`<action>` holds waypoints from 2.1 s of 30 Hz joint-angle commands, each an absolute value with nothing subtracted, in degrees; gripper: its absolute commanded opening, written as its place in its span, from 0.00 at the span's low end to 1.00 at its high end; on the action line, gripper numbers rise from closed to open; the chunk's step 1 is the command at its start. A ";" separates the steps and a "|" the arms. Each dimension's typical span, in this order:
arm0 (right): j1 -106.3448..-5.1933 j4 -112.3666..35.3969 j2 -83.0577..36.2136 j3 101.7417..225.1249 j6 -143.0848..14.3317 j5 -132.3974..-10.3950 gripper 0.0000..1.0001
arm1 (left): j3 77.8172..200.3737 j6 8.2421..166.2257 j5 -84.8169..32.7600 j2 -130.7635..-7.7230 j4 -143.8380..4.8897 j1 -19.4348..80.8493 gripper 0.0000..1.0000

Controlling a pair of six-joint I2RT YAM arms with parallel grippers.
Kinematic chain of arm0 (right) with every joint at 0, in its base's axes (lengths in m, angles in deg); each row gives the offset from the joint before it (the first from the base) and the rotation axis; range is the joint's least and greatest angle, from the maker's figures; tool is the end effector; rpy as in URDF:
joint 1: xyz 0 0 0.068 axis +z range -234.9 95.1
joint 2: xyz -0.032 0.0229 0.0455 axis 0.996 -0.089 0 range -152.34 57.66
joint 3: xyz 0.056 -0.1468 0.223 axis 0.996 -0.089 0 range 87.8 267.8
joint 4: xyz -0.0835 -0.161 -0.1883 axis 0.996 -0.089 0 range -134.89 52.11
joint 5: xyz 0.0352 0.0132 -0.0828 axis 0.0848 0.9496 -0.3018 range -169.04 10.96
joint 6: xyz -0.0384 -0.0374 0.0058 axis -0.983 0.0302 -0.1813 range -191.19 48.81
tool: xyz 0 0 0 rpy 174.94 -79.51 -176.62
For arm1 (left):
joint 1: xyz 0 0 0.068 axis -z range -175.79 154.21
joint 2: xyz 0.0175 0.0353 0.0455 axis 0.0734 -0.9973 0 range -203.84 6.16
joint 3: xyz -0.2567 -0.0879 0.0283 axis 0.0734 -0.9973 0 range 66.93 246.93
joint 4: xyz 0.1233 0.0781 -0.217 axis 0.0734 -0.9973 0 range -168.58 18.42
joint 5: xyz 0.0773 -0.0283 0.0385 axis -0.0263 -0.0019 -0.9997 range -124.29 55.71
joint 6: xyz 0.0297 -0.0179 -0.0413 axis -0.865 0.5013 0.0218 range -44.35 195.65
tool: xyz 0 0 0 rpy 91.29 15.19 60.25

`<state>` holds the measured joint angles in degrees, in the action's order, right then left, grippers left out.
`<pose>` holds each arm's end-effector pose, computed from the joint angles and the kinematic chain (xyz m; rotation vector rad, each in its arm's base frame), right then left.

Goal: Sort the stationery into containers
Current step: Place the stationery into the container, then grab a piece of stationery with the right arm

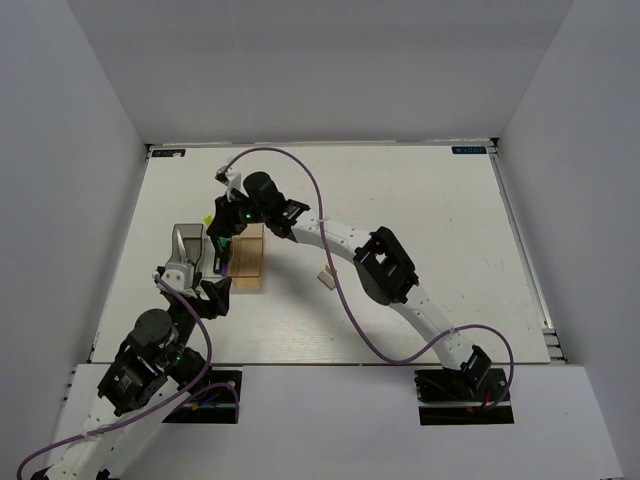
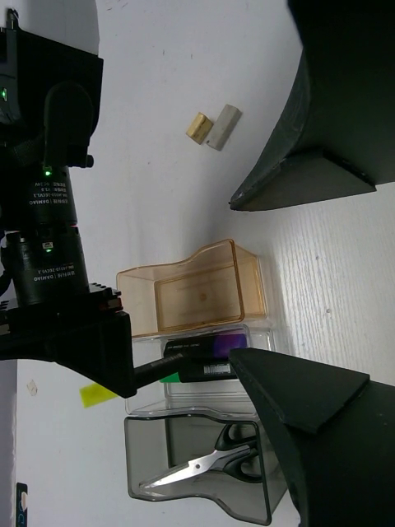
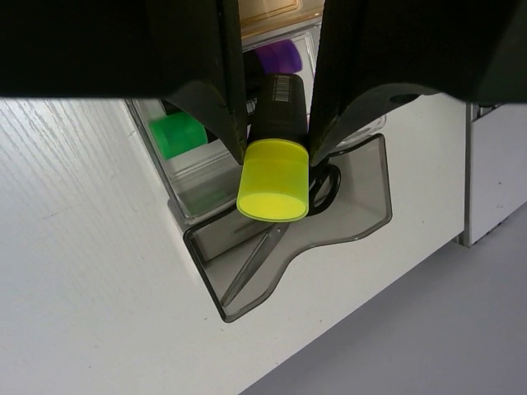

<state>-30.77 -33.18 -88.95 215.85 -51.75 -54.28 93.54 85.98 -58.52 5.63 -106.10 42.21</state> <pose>0.3365 0.4908 0.2122 -0.9069 1.7722 1.2655 0.0524 -0.0223 0.2619 0.1000 1.7093 -0.2646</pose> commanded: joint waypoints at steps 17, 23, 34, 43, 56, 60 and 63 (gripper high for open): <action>-30.93 -26.37 -79.20 209.53 -53.44 -56.53 0.17 | 93.12 86.11 -59.51 5.37 -106.47 42.35 0.39; -32.95 -49.73 -72.16 212.96 -64.85 -67.32 0.00 | 93.03 85.94 -58.55 3.97 -106.03 42.26 0.02; -39.46 -82.71 -48.10 186.52 -92.55 -72.50 0.37 | 108.63 95.51 -38.87 -40.78 -107.69 43.05 0.12; -40.51 -87.47 -47.19 173.50 -88.78 -71.83 0.39 | 116.06 102.80 -37.55 -48.95 -109.63 44.81 0.69; -40.60 -82.63 -57.03 177.00 -82.97 -68.40 0.49 | 107.10 102.11 -40.62 -33.04 -115.69 44.81 0.63; -40.60 -81.22 -59.05 179.20 -82.18 -68.40 0.49 | 103.59 102.90 -40.80 -27.78 -117.45 44.81 0.63; -40.60 -80.17 -60.37 180.43 -82.00 -68.66 0.49 | 101.91 103.43 -40.97 -25.92 -118.16 44.90 0.63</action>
<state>-40.58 -82.58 -59.24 177.31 -83.18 -69.50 103.22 102.75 -39.92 -27.31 -116.16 44.59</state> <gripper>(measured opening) 0.493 0.627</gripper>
